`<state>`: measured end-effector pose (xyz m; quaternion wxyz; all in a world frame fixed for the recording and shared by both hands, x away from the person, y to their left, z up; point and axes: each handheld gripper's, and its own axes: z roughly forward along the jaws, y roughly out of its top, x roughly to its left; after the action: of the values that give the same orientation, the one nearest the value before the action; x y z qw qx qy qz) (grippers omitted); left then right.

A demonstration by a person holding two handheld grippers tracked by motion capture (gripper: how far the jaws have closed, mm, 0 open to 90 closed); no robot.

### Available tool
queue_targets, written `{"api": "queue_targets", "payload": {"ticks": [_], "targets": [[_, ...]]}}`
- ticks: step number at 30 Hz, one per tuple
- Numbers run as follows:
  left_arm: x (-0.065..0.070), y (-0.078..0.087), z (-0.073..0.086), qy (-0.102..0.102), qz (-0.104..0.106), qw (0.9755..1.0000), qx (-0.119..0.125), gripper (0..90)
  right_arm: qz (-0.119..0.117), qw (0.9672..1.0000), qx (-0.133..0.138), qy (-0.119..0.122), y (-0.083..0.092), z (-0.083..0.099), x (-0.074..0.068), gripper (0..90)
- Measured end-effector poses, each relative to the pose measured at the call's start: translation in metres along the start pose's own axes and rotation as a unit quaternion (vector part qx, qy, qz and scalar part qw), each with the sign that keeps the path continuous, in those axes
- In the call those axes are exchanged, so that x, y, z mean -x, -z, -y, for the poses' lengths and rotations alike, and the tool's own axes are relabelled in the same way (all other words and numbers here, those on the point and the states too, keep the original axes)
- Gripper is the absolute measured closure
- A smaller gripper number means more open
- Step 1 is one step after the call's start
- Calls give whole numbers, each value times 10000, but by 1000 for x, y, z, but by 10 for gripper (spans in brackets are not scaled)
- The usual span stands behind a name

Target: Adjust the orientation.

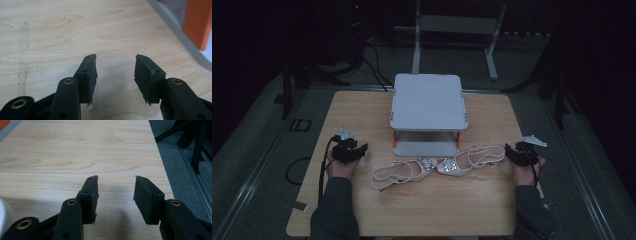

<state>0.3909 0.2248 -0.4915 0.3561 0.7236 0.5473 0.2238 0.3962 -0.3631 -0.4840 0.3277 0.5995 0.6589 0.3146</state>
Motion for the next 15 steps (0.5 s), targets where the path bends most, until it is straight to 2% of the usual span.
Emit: {"api": "queue_targets", "payload": {"ticks": [3,4,7,11,15], "targets": [[1,3,-2,52,66,10000,14,524,-16,10000,-10,17,0,0,0,537],[3,7,-5,30,152,9999,39,524,-26,10000,-2,23,1,0,0,533],[6,12,-8,-49,169,9998,80,521,-38,10000,14,19,2,0,-1,529],[20,28,-18,-313,298,9990,130,512,-55,10000,40,21,3,0,0,522],[32,43,-23,-405,431,9981,185,506,-73,10000,39,-3,4,0,2,506]]}}
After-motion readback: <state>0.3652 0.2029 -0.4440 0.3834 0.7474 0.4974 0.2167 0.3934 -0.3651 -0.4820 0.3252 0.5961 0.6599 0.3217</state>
